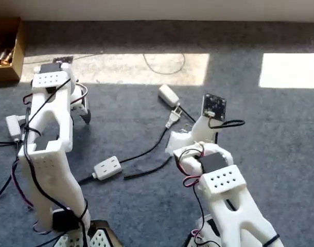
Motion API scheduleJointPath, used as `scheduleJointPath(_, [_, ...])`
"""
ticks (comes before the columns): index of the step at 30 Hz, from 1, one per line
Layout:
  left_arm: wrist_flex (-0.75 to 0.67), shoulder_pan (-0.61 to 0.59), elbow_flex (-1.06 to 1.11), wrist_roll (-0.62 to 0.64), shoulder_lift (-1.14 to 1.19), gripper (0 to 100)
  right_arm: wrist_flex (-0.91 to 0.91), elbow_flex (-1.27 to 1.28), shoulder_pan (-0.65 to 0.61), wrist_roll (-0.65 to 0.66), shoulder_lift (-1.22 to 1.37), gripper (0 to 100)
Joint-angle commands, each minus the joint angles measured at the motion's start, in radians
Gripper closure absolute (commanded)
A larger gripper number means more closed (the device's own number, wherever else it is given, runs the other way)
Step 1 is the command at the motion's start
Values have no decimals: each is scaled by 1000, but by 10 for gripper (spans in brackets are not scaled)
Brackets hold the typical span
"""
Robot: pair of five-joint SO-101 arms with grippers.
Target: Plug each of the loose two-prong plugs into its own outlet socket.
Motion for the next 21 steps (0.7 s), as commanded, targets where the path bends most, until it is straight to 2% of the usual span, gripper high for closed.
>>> scheduleJointPath(1, [-55, -44, -12, 69, -19, 821, -117, -18, -58, -14, 30, 702])
scheduleJointPath(7, [-69, -56, -10, 78, -10, 821, -300, -12, -65, -68, 272, 702])
scheduleJointPath(16, [-83, -87, -10, 78, -8, 821, -320, -194, -35, -61, 599, 709])
scheduleJointPath(20, [-83, -84, -10, 78, -8, 821, -320, -260, 28, -61, 673, 869])
scheduleJointPath(21, [-83, -84, -10, 78, -8, 821, -320, -275, 41, -61, 684, 880])
